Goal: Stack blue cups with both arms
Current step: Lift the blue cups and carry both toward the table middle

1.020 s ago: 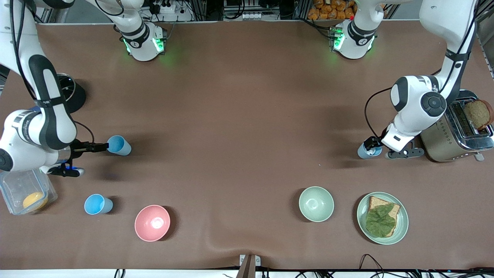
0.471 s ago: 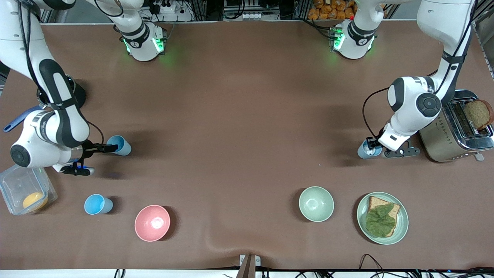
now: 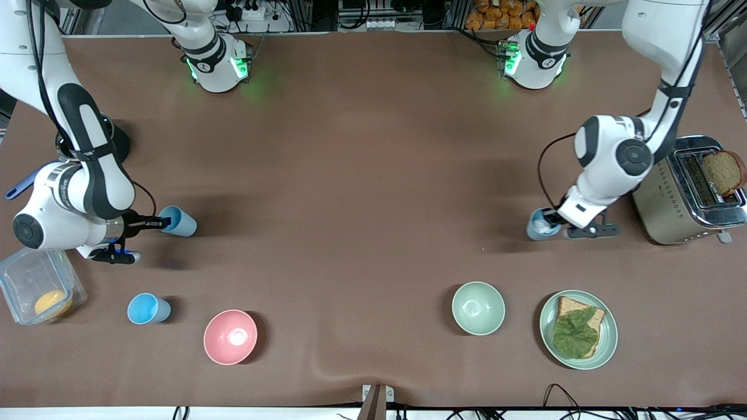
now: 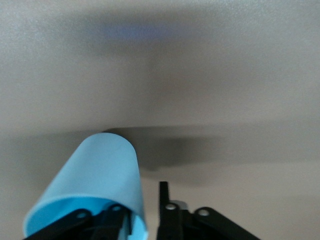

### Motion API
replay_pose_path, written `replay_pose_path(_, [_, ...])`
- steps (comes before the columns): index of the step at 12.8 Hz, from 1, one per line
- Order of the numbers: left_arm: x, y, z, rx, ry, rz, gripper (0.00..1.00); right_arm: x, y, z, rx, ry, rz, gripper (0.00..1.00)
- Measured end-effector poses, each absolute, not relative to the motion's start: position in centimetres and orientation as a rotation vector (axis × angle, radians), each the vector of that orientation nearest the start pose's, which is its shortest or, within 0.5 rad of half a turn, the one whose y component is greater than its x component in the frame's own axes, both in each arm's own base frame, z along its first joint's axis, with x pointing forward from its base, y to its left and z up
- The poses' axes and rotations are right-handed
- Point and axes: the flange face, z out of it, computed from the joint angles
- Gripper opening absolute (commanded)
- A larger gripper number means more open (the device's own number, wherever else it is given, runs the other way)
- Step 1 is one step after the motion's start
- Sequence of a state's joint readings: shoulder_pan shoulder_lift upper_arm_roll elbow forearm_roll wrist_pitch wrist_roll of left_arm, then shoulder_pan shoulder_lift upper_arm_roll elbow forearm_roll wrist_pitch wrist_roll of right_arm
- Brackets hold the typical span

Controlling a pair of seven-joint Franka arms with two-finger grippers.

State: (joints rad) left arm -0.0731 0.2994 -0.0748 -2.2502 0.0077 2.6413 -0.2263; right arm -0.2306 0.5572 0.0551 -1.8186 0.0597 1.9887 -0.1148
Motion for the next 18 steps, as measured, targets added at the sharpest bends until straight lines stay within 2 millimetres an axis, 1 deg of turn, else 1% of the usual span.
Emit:
replay_pose_path(1, [54.5,-11.5,24.6,-3.195,-0.180,-0.153,0.00,59.6,-10.1,20.8,-2.943,0.150,0.553,0.00])
replay_pose_path(2, [54.2,-15.5,25.4,-3.222,-0.244,-0.166,0.00,59.6,-10.0,21.0,-2.944,0.148,0.550,0.00])
replay_pose_path(4, [52.9,-23.9,27.0,-3.273,-0.361,-0.176,0.00,59.5,-10.0,20.9,-2.943,0.148,0.553,0.00])
replay_pose_path(6, [51.0,-31.6,27.2,-3.301,-0.473,-0.150,0.00,59.5,-10.0,20.9,-2.942,0.148,0.554,0.00])
replay_pose_path(7, [50.1,-35.2,26.8,-3.313,-0.519,-0.125,0.00,59.4,-9.9,20.9,-2.939,0.146,0.564,0.00])
replay_pose_path(8, [49.4,-38.3,26.2,-3.324,-0.546,-0.100,0.00,59.3,-9.8,21.0,-2.934,0.142,0.580,0.00])
replay_pose_path(9, [48.8,-41.0,25.3,-3.331,-0.565,-0.077,0.00,59.3,-9.4,21.4,-2.922,0.140,0.600,0.00])
replay_pose_path(10, [48.5,-43.0,24.4,-3.334,-0.578,-0.059,0.00,59.4,-8.8,22.0,-2.908,0.153,0.616,0.00])
replay_pose_path(11, [48.2,-44.8,23.4,-3.337,-0.579,-0.047,0.00,59.5,-8.0,22.7,-2.897,0.179,0.630,0.00])
replay_pose_path(12, [47.7,-46.5,22.6,-3.344,-0.561,-0.038,0.00,59.7,-6.8,23.5,-2.900,0.201,0.637,0.00])
replay_pose_path(14, [46.6,-49.2,21.5,-3.353,-0.498,-0.037,0.00,59.9,-3.0,25.2,-2.920,0.264,0.655,0.00])
replay_pose_path(15, [46.1,-50.0,21.4,-3.352,-0.469,-0.052,0.00,59.9,-0.8,26.1,-2.926,0.307,0.666,0.00])
replay_pose_path(16, [45.6,-50.6,21.4,-3.354,-0.449,-0.062,0.19,59.9,1.3,27.0,-2.920,0.352,0.669,0.00])
replay_pose_path(17, [45.2,-51.1,21.4,-3.355,-0.431,-0.063,0.90,59.8,3.1,27.9,-2.908,0.394,0.671,0.00])
replay_pose_path(18, [44.8,-51.5,21.4,-3.356,-0.420,-0.064,1.00,59.7,4.4,28.7,-2.895,0.422,0.673,0.00])
